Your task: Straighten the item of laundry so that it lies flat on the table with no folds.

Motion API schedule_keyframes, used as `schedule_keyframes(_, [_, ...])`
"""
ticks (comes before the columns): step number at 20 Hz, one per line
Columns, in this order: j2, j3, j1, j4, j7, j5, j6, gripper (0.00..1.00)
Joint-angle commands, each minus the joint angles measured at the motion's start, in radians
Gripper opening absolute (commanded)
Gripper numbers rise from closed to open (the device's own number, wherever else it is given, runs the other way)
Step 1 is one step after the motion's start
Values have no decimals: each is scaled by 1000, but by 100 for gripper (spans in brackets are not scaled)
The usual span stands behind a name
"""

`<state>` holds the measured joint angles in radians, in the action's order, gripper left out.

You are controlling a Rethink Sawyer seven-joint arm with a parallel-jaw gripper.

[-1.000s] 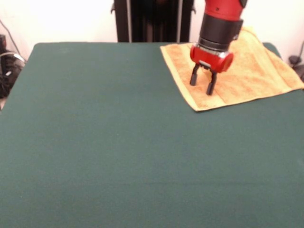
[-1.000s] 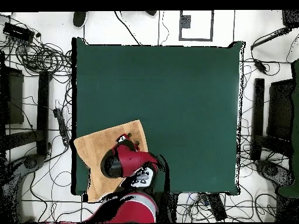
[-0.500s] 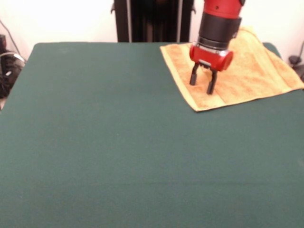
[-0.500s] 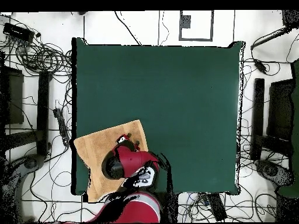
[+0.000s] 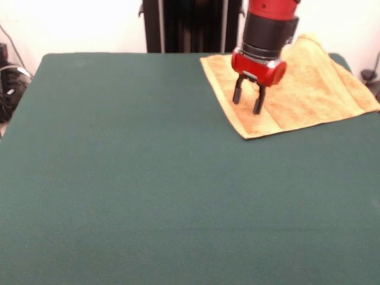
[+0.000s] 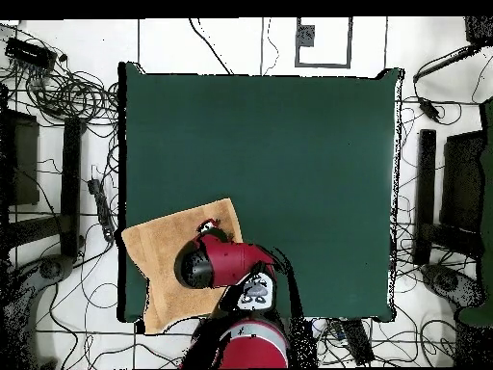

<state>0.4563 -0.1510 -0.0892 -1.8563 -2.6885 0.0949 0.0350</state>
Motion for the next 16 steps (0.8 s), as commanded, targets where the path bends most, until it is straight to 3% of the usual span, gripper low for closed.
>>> schedule_keyframes(1, [45, 121, 20, 79, 48, 19, 165, 100])
schedule_keyframes(16, [134, 128, 1, 121, 57, 24, 306, 100])
